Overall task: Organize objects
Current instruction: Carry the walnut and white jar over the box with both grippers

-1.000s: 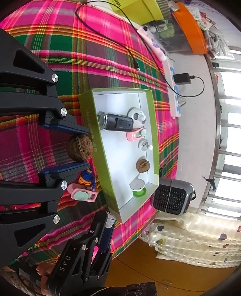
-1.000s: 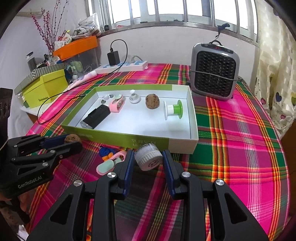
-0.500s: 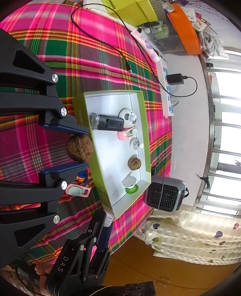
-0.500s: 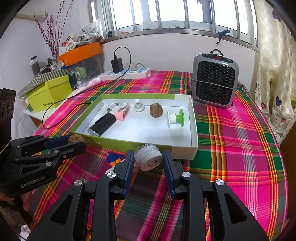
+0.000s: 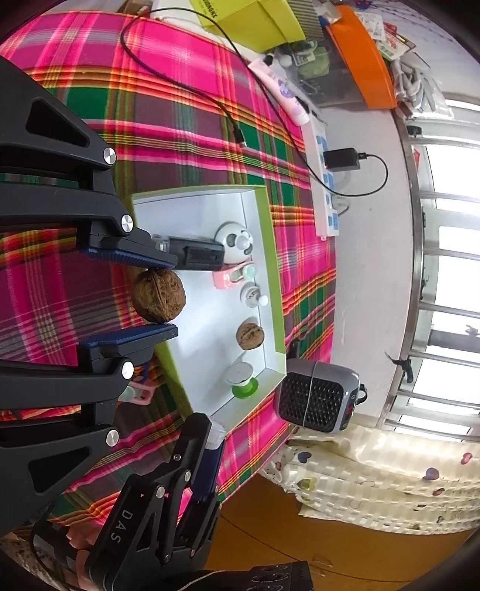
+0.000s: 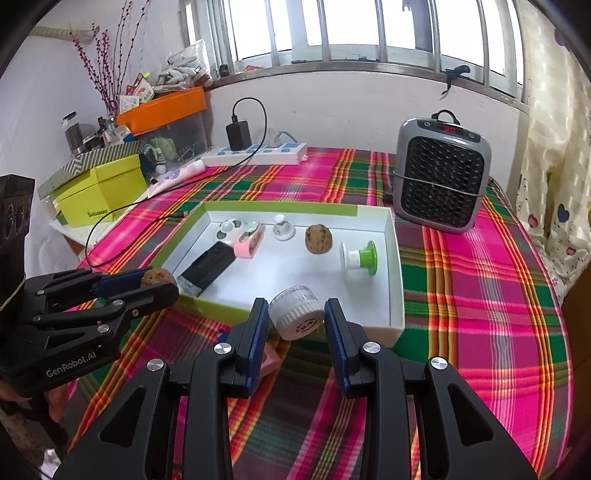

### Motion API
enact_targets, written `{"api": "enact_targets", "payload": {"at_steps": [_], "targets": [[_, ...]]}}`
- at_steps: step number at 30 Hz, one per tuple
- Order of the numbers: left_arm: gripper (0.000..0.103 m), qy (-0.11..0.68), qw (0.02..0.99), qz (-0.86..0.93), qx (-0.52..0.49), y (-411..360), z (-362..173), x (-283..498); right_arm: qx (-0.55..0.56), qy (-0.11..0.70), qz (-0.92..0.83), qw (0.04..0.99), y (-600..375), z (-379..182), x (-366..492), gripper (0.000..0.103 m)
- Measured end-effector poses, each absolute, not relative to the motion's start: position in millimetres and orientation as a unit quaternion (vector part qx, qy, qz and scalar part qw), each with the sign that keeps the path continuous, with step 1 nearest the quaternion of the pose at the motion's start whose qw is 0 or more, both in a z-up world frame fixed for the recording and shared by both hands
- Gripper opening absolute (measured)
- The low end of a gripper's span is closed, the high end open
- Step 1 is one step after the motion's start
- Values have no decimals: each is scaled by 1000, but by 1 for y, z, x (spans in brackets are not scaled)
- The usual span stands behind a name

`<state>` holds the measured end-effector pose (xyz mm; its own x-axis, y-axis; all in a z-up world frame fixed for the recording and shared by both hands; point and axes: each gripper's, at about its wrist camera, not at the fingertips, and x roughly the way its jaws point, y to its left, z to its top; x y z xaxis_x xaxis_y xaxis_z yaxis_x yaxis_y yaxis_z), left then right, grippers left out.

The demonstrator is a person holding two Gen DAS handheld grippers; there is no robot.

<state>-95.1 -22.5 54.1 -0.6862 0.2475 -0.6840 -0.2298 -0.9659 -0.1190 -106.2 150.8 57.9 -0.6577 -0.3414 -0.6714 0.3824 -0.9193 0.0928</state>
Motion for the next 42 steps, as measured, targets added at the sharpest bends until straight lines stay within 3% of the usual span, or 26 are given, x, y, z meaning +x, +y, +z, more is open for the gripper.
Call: {"api": "enact_targets", "payload": {"at_steps": [42], "targets": [[28,19,148,899,-411,22,34,-188,416,44,-892,173,165,31,-179,33]]}}
